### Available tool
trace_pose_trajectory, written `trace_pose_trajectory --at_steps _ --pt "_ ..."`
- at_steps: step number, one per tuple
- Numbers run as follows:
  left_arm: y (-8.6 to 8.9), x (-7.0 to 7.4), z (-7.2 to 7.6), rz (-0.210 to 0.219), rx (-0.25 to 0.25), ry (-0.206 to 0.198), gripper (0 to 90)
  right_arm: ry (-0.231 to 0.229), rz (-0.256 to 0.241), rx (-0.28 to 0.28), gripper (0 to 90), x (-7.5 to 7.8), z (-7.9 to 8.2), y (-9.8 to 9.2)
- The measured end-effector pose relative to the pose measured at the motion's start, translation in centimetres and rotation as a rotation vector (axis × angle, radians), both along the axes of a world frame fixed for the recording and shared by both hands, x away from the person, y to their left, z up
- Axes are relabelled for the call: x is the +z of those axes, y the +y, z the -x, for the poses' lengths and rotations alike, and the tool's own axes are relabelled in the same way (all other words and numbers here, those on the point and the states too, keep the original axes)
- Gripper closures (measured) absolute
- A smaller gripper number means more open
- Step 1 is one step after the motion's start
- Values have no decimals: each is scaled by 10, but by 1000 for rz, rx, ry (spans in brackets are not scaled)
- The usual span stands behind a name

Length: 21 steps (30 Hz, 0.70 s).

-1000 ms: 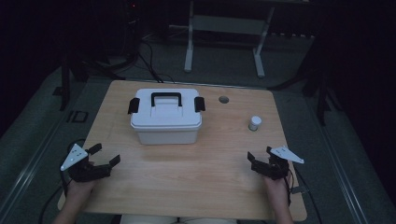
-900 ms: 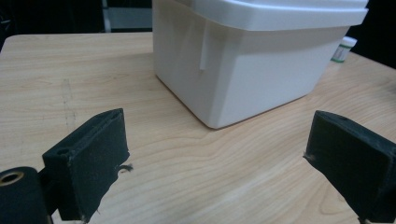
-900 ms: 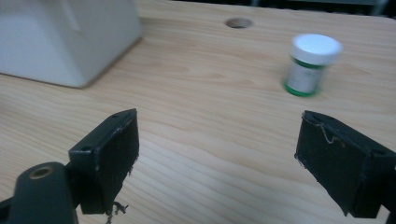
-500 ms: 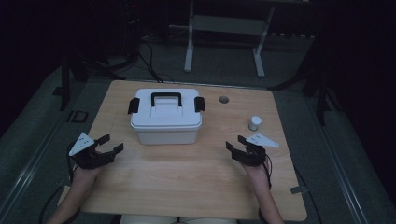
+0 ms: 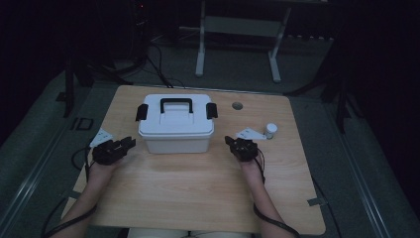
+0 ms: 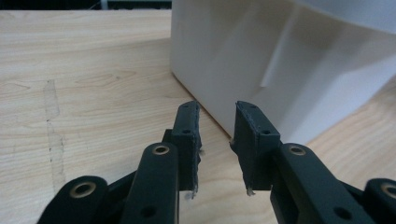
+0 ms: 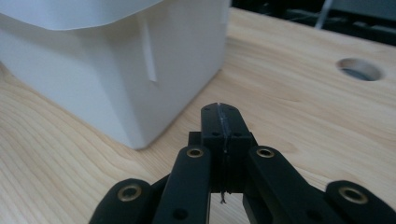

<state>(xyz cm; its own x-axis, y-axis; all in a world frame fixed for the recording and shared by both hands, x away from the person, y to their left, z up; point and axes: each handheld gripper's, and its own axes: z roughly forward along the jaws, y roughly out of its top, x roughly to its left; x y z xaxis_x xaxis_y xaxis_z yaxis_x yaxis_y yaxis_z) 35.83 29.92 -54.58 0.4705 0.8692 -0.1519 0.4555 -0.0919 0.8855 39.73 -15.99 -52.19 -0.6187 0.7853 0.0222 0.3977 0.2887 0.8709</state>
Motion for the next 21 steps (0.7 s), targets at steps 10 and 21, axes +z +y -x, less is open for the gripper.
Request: trace_pose_trajectory --at_steps 10,21 --pt "-9 -7 -16 7 2 11 891 37 -49 -9 900 -11 -21 32" --pt "-26 -6 -26 1 -44 12 890 42 -85 -1 900 -5 -29 44"
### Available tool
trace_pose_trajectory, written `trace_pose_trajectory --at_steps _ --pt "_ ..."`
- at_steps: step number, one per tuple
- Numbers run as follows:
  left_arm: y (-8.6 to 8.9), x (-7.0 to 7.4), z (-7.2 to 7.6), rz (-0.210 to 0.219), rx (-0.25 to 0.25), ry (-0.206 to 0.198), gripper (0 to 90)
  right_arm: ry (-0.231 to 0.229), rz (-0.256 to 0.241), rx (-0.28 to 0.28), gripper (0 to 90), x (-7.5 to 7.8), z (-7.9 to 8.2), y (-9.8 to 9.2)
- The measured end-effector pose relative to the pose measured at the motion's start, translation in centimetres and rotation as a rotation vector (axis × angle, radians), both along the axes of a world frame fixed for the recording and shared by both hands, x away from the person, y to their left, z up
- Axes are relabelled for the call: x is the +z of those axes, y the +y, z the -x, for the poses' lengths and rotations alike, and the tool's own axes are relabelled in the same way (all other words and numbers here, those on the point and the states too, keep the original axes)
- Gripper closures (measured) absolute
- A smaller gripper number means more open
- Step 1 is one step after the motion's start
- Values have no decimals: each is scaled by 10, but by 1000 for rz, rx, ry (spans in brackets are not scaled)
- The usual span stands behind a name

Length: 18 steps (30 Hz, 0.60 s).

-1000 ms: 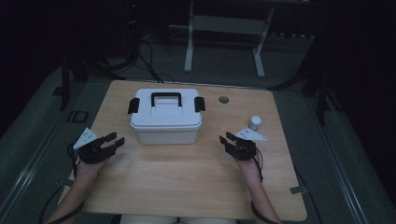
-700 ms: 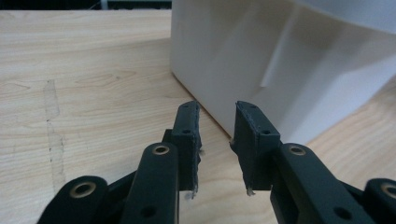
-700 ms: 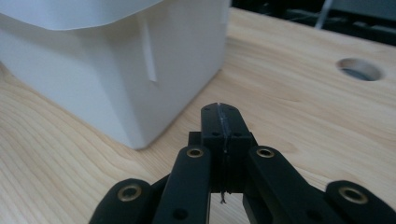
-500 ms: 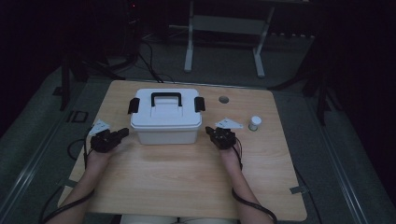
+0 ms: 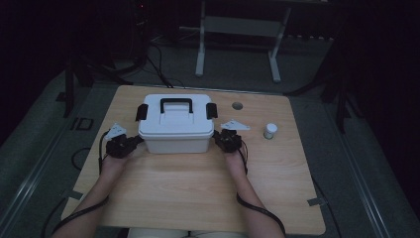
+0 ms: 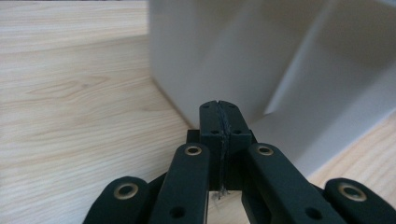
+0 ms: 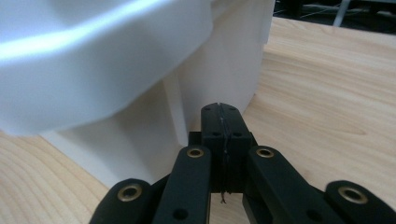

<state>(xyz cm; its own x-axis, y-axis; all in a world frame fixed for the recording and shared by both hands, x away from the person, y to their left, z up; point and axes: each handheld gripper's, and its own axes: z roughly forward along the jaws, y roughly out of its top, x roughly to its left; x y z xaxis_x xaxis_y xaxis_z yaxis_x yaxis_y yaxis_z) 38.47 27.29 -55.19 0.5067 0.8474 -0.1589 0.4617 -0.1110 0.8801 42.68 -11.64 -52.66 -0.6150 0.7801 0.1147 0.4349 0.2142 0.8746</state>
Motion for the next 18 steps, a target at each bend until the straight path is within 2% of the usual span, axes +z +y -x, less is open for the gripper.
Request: trace_pose_trajectory --at_steps 2,10,11,18 --pt "-3 1 -2 -7 -4 5 889 4 -6 3 900 0 0 0" --pt "-5 1 0 23 -3 19 891 7 25 3 900 -1 4 2" --pt "-5 1 1 34 -14 34 891 9 26 5 900 -1 5 0" --pt "-10 1 7 21 -35 25 892 14 22 -1 900 -1 12 -5"
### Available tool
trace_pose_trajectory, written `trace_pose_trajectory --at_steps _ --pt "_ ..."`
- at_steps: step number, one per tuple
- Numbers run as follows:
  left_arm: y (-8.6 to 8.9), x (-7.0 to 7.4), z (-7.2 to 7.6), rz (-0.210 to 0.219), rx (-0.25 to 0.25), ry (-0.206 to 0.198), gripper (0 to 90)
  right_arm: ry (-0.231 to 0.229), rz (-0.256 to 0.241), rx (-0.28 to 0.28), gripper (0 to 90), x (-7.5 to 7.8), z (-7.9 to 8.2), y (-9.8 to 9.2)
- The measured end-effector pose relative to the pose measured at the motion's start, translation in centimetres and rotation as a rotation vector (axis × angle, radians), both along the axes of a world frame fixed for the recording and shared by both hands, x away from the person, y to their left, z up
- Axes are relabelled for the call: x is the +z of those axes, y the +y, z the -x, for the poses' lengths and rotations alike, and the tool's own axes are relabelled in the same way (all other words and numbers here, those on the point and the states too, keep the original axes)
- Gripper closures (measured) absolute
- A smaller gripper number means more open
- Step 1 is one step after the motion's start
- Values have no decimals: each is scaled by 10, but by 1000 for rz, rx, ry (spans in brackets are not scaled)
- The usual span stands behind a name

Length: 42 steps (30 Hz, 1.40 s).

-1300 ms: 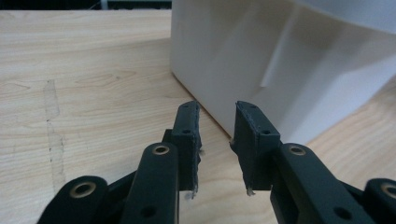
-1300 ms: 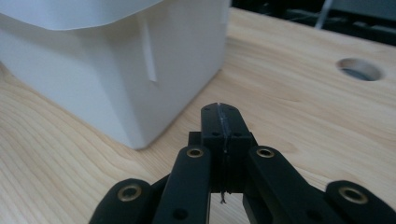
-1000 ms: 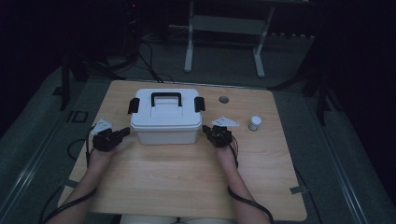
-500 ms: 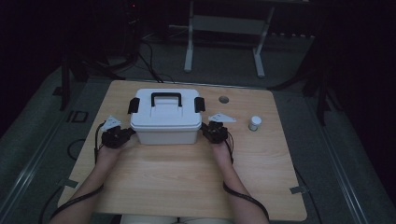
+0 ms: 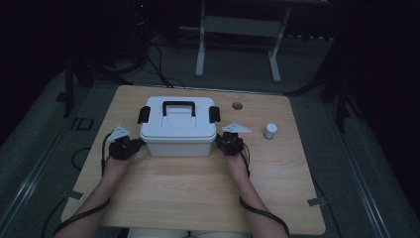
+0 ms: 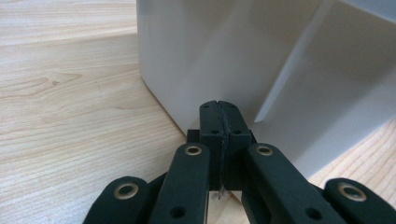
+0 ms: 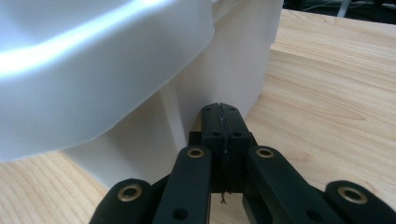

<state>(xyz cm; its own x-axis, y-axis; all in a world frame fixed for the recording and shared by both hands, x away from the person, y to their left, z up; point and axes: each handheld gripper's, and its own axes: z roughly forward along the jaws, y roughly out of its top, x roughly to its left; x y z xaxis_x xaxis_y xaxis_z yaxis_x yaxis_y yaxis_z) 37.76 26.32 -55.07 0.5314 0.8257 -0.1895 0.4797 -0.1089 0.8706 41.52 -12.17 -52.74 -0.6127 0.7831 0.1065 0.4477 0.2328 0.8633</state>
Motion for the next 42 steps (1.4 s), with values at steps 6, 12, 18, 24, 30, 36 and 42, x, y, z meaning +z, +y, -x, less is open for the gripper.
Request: trace_pose_trajectory --at_steps 6,12,18,24,30,36,42 --pt "-4 0 6 -2 -19 0 892 3 -9 -3 900 -1 7 -5" --pt "-9 1 11 8 -37 11 893 2 -14 -1 900 -1 14 -13" --pt "-17 1 19 4 -64 7 893 -4 -13 -2 900 -2 20 -22" --pt "-23 2 25 -7 -84 14 893 -1 -16 1 900 -2 27 -30" --pt "-28 2 33 -3 -105 13 893 -5 -8 5 900 -1 37 -37" --pt "-31 1 39 11 -119 19 893 -9 0 16 900 -1 46 -42" --pt "-39 2 47 7 -147 24 894 -4 -10 10 900 -1 57 -51"
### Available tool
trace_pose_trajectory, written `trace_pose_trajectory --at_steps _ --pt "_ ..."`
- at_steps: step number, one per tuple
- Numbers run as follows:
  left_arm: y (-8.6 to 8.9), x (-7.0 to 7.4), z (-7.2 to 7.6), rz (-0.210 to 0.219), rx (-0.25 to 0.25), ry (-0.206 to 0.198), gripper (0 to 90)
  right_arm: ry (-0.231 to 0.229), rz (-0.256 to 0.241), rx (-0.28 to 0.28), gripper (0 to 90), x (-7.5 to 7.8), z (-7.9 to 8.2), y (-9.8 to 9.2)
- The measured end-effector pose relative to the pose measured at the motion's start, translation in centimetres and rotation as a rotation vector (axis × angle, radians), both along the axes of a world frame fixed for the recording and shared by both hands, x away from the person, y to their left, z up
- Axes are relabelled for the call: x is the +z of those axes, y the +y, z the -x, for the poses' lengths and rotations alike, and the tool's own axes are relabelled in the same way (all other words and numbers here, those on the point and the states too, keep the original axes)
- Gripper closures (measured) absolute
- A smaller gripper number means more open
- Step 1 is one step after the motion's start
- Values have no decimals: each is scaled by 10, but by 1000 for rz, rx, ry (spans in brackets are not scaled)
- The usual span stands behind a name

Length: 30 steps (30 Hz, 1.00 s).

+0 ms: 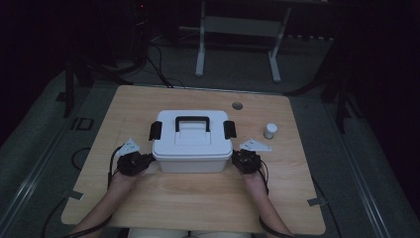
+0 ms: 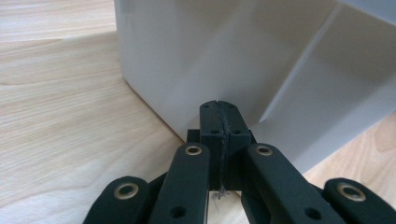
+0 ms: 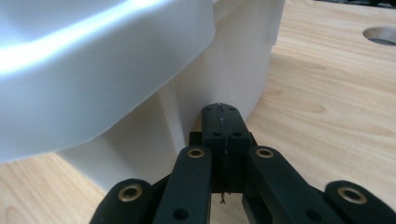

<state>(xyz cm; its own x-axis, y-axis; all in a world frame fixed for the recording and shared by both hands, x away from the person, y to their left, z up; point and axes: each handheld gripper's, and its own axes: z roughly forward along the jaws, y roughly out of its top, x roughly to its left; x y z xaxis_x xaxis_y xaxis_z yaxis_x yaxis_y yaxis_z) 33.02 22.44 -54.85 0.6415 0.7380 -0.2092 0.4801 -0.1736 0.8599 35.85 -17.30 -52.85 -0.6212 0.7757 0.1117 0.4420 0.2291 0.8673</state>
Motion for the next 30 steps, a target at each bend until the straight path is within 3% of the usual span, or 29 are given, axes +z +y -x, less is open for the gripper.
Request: trace_pose_trajectory --at_steps 14,30 --pt "-14 0 14 17 -55 21 893 7 -12 2 900 -1 35 -22" --pt "-31 2 34 -8 -117 16 893 18 -32 -14 900 -6 64 -43"
